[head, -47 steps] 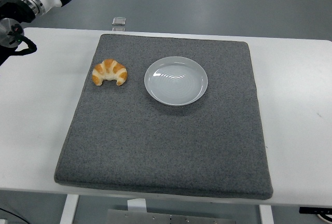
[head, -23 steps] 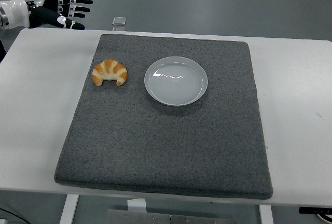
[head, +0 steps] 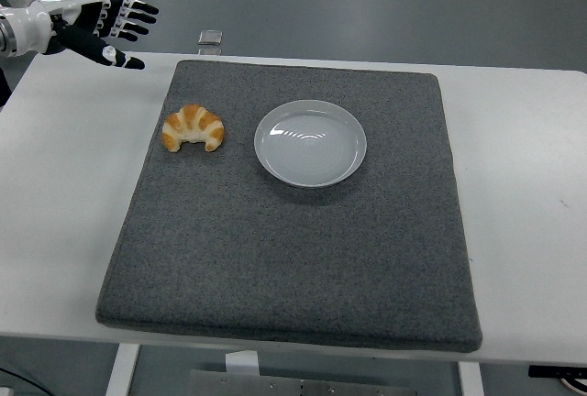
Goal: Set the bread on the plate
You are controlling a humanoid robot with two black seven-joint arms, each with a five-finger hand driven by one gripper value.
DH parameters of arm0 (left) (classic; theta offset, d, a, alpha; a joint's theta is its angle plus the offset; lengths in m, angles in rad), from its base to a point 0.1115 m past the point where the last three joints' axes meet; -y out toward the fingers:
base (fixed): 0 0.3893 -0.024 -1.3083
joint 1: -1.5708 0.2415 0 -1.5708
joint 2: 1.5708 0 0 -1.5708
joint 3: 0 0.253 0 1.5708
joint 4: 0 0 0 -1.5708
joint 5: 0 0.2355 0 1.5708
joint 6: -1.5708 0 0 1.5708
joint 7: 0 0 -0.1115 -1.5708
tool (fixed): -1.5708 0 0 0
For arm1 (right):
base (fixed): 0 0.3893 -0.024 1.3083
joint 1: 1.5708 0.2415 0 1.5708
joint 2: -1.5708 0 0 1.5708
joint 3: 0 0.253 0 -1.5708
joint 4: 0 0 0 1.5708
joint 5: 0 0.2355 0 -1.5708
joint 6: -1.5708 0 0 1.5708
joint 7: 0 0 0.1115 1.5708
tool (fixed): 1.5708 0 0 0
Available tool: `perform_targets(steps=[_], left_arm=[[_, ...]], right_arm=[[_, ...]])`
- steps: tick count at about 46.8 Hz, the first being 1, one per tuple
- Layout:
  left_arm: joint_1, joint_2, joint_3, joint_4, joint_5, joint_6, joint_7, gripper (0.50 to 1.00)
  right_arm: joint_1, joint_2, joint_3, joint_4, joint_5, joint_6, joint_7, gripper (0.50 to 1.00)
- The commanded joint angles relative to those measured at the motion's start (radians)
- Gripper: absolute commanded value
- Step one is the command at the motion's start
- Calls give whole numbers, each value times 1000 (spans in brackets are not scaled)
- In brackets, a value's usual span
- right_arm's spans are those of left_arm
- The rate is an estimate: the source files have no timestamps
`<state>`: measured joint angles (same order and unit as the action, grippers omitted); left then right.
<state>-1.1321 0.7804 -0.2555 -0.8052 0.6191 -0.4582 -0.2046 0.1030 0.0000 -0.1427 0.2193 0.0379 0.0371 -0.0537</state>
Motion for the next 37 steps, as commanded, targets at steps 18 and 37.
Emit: perform_targets(steps=[18,37], left_arm=[[43,-119,7,6,149,85,-1,902],[104,-133,7,9,249,124,-30,902]], right_arm=[[0,0,-2,0,0,1,0,932],[-2,0,-2,0,-1,0,0,930]])
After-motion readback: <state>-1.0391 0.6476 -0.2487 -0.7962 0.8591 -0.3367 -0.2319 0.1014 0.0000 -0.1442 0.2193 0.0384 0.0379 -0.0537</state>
